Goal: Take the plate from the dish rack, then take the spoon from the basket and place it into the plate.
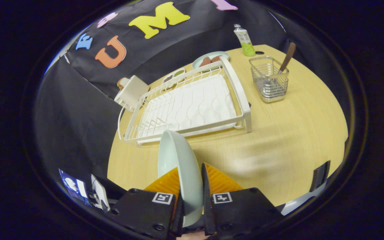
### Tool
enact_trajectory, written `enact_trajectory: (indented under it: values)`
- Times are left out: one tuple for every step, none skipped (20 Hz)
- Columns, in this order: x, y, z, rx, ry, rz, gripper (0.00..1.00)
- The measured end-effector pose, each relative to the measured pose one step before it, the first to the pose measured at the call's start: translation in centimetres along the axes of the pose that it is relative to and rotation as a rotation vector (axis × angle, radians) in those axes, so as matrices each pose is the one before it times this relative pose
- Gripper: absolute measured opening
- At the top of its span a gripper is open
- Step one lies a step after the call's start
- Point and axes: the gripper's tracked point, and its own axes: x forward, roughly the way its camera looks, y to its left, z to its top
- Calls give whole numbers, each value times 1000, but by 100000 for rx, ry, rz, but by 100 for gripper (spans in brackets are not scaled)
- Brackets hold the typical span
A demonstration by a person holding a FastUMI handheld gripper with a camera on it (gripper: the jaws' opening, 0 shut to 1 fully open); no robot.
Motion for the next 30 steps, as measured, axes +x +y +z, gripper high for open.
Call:
enact_trajectory:
  values:
    - [659, -436, -649, 1893, 1303, 1425, 30]
    - [563, -408, -206, 1970, 464, 1346, 30]
    - [313, -137, -103, 2388, 455, 2727, 30]
    - [395, -315, -6, 2212, 373, 1834, 30]
    - [249, -430, 200, 2606, 148, 1459, 30]
    - [269, -412, 204, 2033, 99, 939, 30]
    - [105, -391, 249, 1039, 205, 156, 32]
    - [32, -332, 156, 576, -403, -362, 32]
    - [79, -342, 246, 99, -502, -517, 33]
    - [6, -213, 235, 36, -482, -214, 34]
    - [-79, -331, 237, 754, -562, -541, 39]
    - [-58, -155, 102, 578, -144, -399, 41]
    - [34, -139, 72, 357, -381, -272, 42]
    - [-135, -38, 212, -114, -508, 473, 42]
    - [-117, 15, 175, -520, -1054, 286, 42]
    - [-109, -59, 148, -2116, -1405, -191, 42]
    - [-304, -172, 235, -3370, -2241, -566, 43]
    - [-487, -45, 291, -3176, -2725, -605, 44]
    - [-834, 70, 410, -4263, -4012, -535, 47]
    - [-730, -46, 422, -3491, -3249, -819, 50]
    - [-844, 0, 466, -3969, -4964, -716, 52]
    - [-670, -210, 647, -3410, -4504, -1294, 59]
    - [-899, -510, 584, -4289, -5772, -2144, 65]
    - [-668, -466, 607, -4237, -4625, -1968, 76]
    - [-707, -768, 778, -5661, -6293, -3484, 87]
    - [-689, -963, 1048, -4445, -6679, -3379, 95]
    - [-405, -1124, 911, -4058, -6396, -4328, 100]
    - [-306, -1264, 1074, -3087, -6216, -4666, 100]
    - [-152, -1333, 1284, -2006, -6767, -4047, 100]
    - [63, -734, 1101, -1006, -5541, -1052, 100]
